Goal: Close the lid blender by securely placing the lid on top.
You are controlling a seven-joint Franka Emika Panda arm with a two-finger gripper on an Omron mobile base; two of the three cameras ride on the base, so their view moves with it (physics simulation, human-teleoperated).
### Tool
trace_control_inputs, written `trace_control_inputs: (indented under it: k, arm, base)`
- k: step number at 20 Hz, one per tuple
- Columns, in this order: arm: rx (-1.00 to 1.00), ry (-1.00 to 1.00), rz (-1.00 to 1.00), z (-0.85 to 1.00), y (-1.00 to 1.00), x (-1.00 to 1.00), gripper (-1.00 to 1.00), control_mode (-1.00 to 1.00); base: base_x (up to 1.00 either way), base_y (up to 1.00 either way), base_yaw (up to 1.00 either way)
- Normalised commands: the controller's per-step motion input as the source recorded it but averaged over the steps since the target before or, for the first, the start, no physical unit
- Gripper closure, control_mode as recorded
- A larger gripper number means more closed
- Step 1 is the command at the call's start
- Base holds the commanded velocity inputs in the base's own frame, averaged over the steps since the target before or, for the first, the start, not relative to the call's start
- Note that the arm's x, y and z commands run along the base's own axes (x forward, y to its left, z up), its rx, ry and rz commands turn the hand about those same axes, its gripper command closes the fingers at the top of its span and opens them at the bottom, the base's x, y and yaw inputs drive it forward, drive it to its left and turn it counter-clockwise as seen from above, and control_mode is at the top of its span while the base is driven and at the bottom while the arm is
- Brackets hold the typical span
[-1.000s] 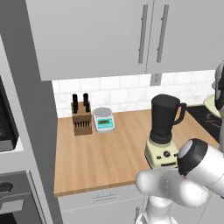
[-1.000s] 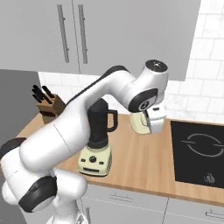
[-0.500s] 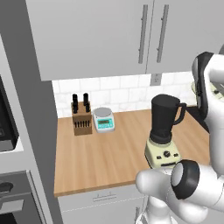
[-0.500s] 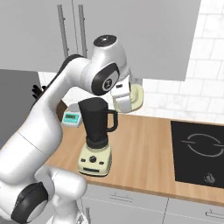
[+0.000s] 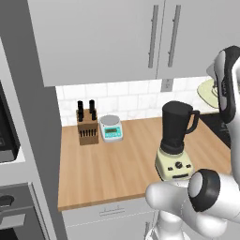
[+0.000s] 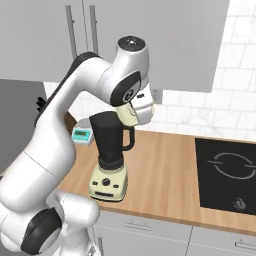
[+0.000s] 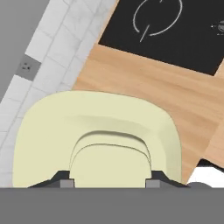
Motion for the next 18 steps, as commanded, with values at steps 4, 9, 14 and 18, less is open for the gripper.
trace_control_inputs:
  k: [4, 9, 14, 18]
  arm:
    - [0.01, 0.17, 0.36, 0.14, 0.6, 0.01, 1.0, -1.0]
    - [-0.01, 0.08, 0.26, 0.0, 0.72, 0.01, 1.0, -1.0]
    - [0.0, 0.0, 0.07, 0.0, 0.46, 0.03, 1.0, -1.0]
    - [-0.02, 0.09, 0.09, 0.0, 0.38, 0.26, 1.0, -1.0]
  base:
    - [0.0, 0.0, 0.0]
    - [0.0, 0.0, 0.0]
    - [0.0, 0.0, 0.0]
    - [0.0, 0.0, 0.0]
